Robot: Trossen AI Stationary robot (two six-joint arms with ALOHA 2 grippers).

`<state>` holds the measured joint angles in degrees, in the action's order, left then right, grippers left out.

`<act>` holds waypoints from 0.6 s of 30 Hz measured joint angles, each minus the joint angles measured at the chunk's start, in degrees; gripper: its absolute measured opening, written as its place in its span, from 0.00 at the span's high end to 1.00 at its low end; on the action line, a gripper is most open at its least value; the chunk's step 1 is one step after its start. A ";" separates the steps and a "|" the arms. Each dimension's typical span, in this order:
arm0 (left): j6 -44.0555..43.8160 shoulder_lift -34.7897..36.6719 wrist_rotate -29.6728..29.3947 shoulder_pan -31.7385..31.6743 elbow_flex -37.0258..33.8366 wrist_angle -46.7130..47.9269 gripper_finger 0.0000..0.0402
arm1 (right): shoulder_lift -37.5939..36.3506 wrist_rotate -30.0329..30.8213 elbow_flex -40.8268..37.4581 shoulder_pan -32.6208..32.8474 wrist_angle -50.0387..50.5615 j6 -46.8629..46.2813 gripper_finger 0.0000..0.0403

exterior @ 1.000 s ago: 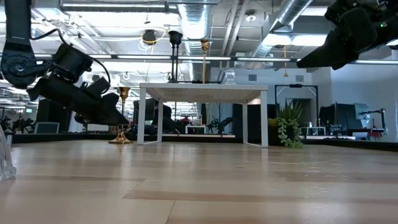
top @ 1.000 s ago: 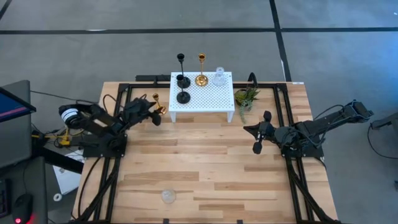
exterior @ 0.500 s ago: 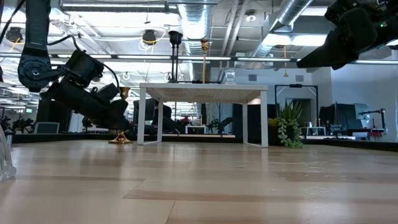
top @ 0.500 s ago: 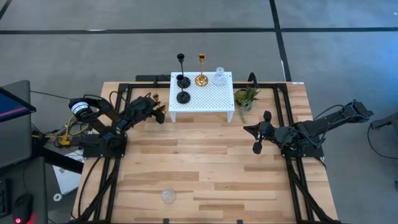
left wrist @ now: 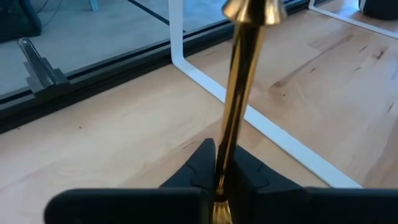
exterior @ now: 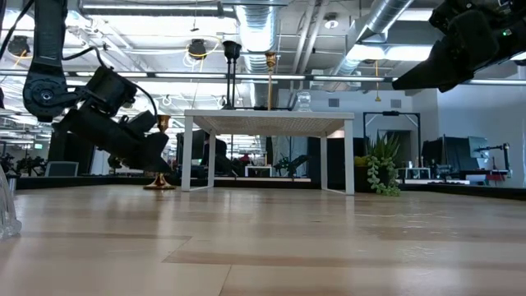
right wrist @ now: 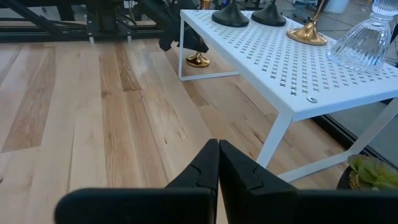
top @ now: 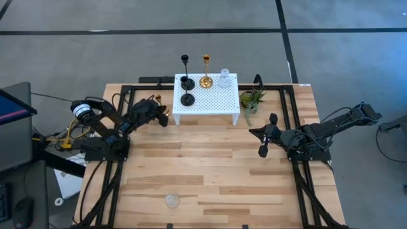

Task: Pick & Place candle stick holders
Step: Put the gold candle holder on the shelf aligned with the other gold candle holder

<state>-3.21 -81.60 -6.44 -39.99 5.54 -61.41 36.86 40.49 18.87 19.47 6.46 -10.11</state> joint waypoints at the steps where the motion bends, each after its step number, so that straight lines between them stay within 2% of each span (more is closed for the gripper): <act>1: -0.02 0.00 0.02 0.00 -0.33 -0.11 0.95 | -0.01 0.00 0.00 0.00 0.00 0.00 1.00; 7: -2.11 2.89 -0.02 0.31 -5.02 -0.79 0.97 | -0.02 0.01 0.00 0.02 0.00 0.00 1.00; 18: -6.32 19.48 0.47 6.23 -5.33 14.12 0.97 | -0.02 0.02 0.00 0.00 -0.04 0.00 1.00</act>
<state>-9.52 -62.12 -5.96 -33.75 0.21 -47.29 36.84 40.51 18.87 19.46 6.42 -10.11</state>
